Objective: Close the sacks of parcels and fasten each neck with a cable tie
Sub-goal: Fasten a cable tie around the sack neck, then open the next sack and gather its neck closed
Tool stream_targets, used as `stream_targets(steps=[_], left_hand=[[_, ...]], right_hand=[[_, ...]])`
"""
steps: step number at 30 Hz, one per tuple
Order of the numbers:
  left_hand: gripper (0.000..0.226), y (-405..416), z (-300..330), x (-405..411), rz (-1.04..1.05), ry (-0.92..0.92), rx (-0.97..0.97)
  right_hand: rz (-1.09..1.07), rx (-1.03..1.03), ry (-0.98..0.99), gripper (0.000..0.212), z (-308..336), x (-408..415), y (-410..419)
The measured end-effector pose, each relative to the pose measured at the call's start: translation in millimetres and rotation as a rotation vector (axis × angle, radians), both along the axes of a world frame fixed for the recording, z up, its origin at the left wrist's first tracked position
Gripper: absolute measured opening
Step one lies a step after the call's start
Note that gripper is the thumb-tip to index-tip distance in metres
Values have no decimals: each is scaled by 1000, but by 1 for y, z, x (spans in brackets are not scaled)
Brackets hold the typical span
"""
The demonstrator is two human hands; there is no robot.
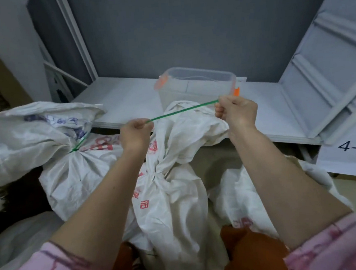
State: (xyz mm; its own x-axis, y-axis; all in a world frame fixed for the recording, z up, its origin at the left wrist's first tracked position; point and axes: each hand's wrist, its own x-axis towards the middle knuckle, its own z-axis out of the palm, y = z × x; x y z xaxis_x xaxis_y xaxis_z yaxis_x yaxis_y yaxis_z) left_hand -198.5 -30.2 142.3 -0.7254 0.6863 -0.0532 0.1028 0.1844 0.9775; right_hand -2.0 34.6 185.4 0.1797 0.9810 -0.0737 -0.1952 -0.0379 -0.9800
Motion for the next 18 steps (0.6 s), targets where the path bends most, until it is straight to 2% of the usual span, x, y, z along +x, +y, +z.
stream_targets(steps=[2, 4, 11, 16, 17, 18], left_hand=[[24, 34, 7, -2, 4, -16, 24], [31, 67, 11, -2, -28, -35, 39], [27, 135, -3, 13, -203, 68, -53], [22, 146, -36, 2, -186, 128, -157], [22, 147, -43, 1, -187, 122, -178], [21, 148, -48, -1, -190, 119, -193]], right_hand=[[-8, 5, 36, 14, 2, -2, 31], [-23, -14, 60, 17, 5, -5, 62], [-142, -113, 250, 26, -10, -23, 158], [-164, -221, 181, 18, -36, -22, 197], [-137, -220, 126, 20, -44, -22, 202], [-85, -211, 22, 31, -52, -21, 205]])
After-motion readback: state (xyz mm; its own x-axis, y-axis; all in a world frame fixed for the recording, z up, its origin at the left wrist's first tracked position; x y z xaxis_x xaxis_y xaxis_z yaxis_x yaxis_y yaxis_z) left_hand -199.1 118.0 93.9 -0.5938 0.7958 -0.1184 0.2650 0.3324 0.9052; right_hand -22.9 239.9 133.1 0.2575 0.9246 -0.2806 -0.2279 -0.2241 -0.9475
